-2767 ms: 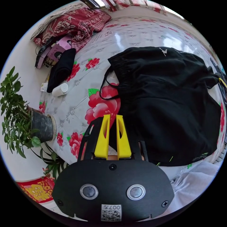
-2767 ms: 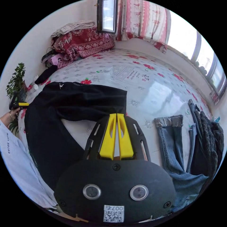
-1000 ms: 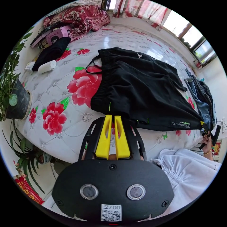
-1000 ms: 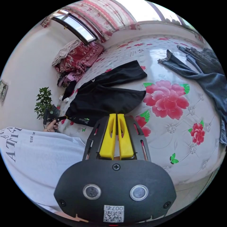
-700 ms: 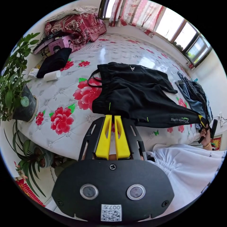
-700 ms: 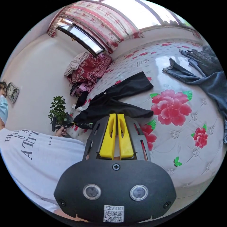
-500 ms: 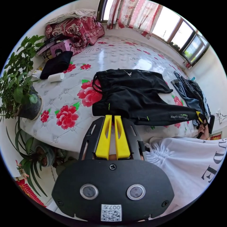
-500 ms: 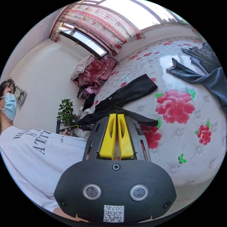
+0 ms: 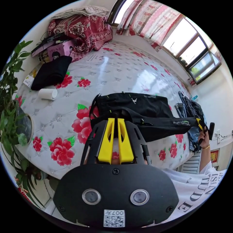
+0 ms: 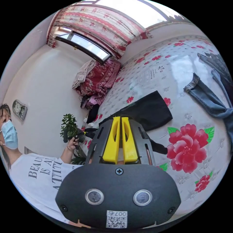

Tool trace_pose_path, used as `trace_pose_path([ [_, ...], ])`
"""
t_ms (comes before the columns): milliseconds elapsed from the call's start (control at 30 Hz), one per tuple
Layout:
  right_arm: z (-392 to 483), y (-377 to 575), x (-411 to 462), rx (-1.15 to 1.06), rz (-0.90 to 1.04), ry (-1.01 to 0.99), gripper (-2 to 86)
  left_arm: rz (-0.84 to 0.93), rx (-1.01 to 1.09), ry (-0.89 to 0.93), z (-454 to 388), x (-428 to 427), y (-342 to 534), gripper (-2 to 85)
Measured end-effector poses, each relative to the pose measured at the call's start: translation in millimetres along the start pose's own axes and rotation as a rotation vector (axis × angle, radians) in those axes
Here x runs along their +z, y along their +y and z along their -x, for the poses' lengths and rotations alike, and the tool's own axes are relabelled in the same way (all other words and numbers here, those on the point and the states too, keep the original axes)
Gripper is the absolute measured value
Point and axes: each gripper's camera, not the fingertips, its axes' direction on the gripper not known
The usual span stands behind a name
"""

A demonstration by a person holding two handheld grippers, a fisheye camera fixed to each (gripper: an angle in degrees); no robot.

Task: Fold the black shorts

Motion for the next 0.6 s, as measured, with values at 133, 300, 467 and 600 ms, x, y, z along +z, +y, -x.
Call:
trace_pose_path([
  [133, -14, -77, 73, 0.045, -0.057, 0.174, 0.4, -0.009, -0.106, -0.130, -7, 71, -72, 4.3],
  [300, -30, -84, 131, -0.012, 0.038, 0.368, 1.7, 0.021, -0.111, -0.293, -27, 106, -81, 3.7],
  [467, -34, -66, 146, -0.138, 0.053, 0.410, 4.3, -0.020, -0.033, -0.297, -45, 94, -33, 5.2],
  [600, -20, -81, 183, -0.268, 0.142, 0.507, 6.3, 0.006, -0.026, -0.281, -59, 91, -4, 7.5],
])
